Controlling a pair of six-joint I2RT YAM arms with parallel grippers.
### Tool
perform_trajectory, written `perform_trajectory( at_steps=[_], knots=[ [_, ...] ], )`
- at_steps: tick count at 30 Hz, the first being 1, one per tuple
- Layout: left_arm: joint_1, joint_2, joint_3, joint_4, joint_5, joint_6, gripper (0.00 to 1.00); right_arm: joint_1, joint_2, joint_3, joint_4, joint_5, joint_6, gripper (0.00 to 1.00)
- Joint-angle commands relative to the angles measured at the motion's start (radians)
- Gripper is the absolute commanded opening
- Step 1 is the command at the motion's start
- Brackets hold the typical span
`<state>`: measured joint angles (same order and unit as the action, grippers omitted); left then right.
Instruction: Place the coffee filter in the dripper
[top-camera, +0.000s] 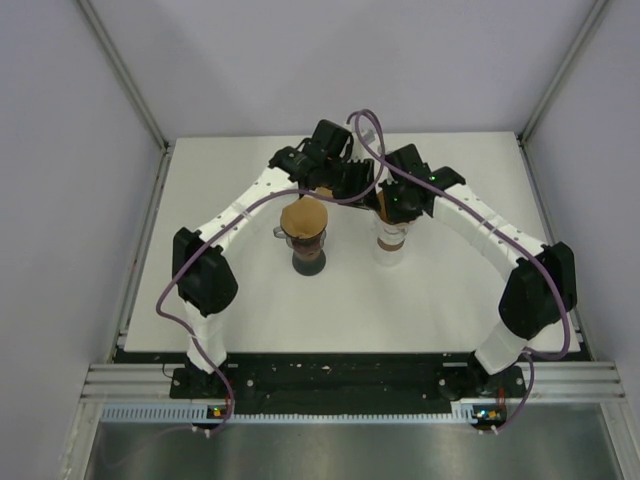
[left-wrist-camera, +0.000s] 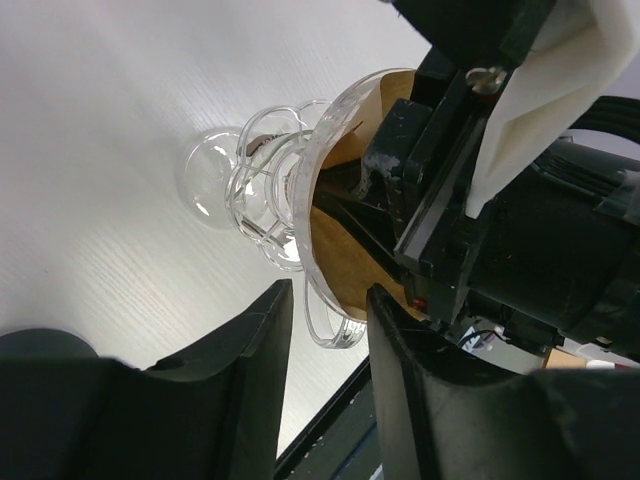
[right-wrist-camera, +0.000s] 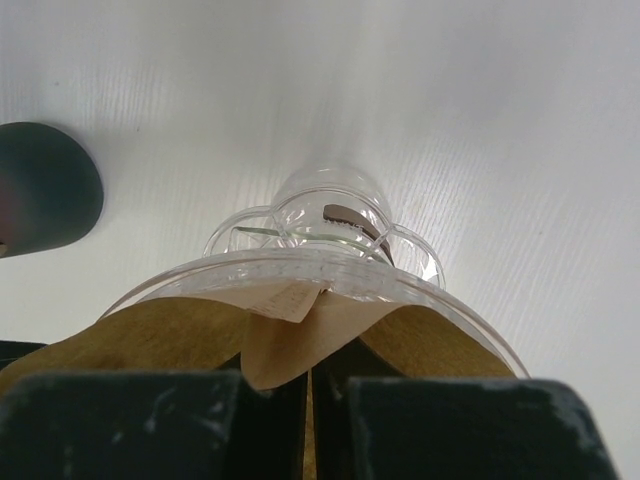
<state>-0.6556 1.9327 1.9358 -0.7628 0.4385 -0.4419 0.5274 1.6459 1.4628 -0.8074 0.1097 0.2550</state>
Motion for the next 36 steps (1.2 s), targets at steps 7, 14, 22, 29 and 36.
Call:
perform_trajectory(
  at_steps=[7, 14, 22, 29, 36],
  knots=[
    [-0.001, 0.011, -0.009, 0.062, 0.045, 0.032, 0.33, 0.022, -0.009, 0.103, -0.038, 0.005, -0.033, 0.0],
    [-0.003, 0.012, -0.011, 0.062, 0.046, 0.032, 0.33, 0.011, -0.06, 0.169, -0.041, 0.031, -0.056, 0.0],
    [-0.001, 0.011, 0.002, 0.056, 0.051, 0.035, 0.34, -0.009, -0.093, 0.186, -0.065, 0.036, -0.071, 0.0],
    [-0.001, -0.003, 0.017, 0.045, 0.034, 0.061, 0.38, -0.024, -0.147, 0.232, -0.065, 0.021, -0.088, 0.0],
    [-0.001, -0.029, 0.02, 0.037, 0.012, 0.095, 0.46, -0.093, -0.236, 0.232, -0.059, 0.045, -0.097, 0.0]
  ],
)
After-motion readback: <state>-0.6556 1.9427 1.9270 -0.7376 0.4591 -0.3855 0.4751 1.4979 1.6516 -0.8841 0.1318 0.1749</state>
